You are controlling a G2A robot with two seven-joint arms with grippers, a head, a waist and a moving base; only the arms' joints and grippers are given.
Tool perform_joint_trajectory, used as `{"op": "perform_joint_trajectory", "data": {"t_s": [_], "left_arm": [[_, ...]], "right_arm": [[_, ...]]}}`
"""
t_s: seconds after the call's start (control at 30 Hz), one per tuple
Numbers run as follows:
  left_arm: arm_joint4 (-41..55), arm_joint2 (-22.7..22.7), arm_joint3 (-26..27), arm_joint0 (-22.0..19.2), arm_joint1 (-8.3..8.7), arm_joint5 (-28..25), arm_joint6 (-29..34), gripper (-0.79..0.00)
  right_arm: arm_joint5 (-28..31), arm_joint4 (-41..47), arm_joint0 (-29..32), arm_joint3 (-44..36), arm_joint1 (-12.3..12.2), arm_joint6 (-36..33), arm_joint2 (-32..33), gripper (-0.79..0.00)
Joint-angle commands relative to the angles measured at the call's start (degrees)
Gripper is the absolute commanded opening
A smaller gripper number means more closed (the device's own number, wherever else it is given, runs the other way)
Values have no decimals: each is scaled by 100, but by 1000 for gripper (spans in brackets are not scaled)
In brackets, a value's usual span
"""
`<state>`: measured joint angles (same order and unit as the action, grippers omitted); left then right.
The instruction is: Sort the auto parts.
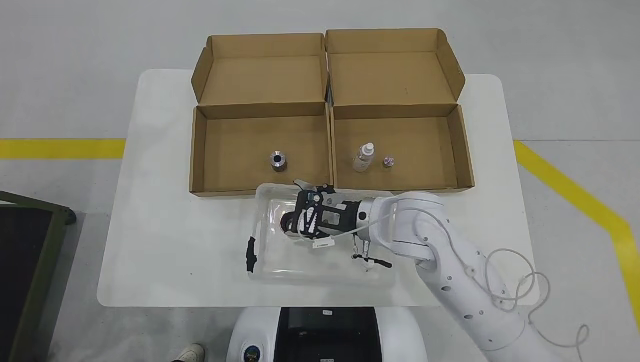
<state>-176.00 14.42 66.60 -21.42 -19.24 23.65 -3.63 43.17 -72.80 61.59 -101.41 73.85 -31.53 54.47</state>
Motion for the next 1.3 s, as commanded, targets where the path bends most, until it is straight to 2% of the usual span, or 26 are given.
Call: {"op": "perform_joint_trajectory", "data": {"t_s": [0.0,0.2,0.23,0.27,0.3,0.33,0.37,0.5,0.53,0.57,0.6,0.63,0.93,1.27], "left_arm": [[0,0,0,0,0,0,0,0],[0,0,0,0,0,0,0,0],[0,0,0,0,0,0,0,-533],[0,0,0,0,0,0,0,-508],[0,0,0,0,0,0,0,-446],[0,0,0,0,0,0,0,-773],[0,0,0,0,0,0,0,-785],[0,0,0,0,0,0,0,-785],[0,0,0,0,0,0,0,-699],[0,0,0,0,0,0,0,-55],[0,0,0,0,0,0,0,-55],[0,0,0,0,0,0,0,0],[0,0,0,0,0,0,0,0],[0,0,0,0,0,0,0,0]], "right_arm": [[0,1,0,0,0,0,0,-169],[0,1,0,0,0,0,0,-169],[0,1,0,0,0,0,0,0],[0,1,0,0,0,0,0,0],[-25,-2,12,1,0,15,2,0],[-76,-30,49,-9,-3,61,-6,0],[-67,-50,68,-17,-8,99,-19,0],[95,-92,67,-43,-26,153,-77,0],[117,-99,60,-50,-28,163,-95,0],[131,-115,52,-55,-29,163,-120,0],[139,-128,45,-53,-29,166,-149,0],[154,-151,34,-41,-28,164,-188,0],[240,-400,-109,210,12,372,-591,0],[261,-785,-182,535,5,486,-762,0]]}}
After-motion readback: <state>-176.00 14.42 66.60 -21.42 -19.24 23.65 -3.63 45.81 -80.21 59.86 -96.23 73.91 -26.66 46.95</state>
